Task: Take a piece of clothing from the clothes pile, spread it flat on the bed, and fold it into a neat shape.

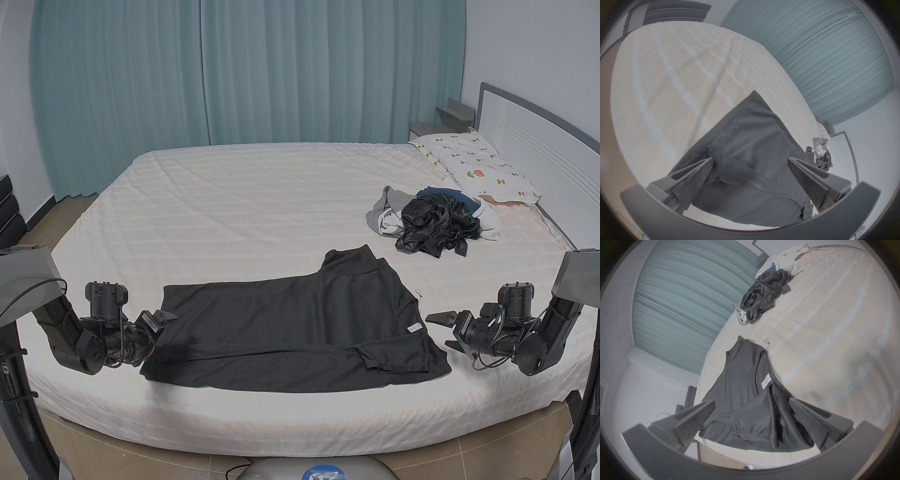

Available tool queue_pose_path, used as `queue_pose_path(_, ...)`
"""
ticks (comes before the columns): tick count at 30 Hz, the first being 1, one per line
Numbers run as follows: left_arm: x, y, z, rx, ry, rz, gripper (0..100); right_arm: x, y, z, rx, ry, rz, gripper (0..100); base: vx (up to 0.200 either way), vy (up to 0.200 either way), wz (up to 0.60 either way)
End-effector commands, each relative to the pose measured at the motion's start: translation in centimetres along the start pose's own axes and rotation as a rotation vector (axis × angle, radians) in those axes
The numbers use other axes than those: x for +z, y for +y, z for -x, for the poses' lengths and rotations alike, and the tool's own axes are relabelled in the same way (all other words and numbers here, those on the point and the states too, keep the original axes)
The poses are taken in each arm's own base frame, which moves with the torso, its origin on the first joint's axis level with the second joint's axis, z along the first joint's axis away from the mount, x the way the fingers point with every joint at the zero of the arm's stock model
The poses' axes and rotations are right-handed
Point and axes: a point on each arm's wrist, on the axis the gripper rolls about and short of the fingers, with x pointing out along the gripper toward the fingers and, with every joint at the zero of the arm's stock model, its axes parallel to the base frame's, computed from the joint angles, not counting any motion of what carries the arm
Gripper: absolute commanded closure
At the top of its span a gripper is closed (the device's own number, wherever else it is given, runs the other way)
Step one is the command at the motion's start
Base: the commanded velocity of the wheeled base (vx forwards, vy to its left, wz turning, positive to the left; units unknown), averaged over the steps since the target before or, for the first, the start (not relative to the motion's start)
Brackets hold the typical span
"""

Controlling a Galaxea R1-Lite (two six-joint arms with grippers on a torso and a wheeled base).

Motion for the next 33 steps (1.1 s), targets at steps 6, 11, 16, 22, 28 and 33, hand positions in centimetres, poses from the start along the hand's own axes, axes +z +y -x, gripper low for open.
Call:
queue_pose_path(6, -0.2, 0.4, -0.1, 0.033, -0.011, -0.028, 0, -0.3, -0.3, -0.1, -0.001, -0.002, 0.002, 0, 0.0, 0.0, 0.0)
queue_pose_path(11, -0.7, 1.0, 0.2, 0.071, -0.01, -0.109, 0, -0.4, -0.4, -0.1, 0.001, -0.004, 0.005, 0, 0.0, 0.0, 0.0)
queue_pose_path(16, -0.8, 1.1, 0.0, 0.074, -0.006, -0.114, 0, -0.4, -0.3, 0.0, 0.002, -0.005, 0.006, 0, 0.0, 0.0, 0.0)
queue_pose_path(22, -0.7, 1.2, -0.7, 0.072, -0.008, -0.115, 0, -0.6, -0.2, -0.1, 0.003, 0.003, 0.008, 0, 0.0, 0.0, 0.0)
queue_pose_path(28, -0.6, 1.5, -1.0, 0.083, -0.007, -0.109, 100, -0.8, -0.3, -0.1, 0.001, 0.009, 0.009, 0, 0.0, 0.0, 0.0)
queue_pose_path(33, -0.1, 1.7, -0.9, 0.09, -0.023, -0.098, 100, -0.8, -0.2, -0.1, 0.001, 0.007, 0.01, 0, 0.0, 0.0, 0.0)
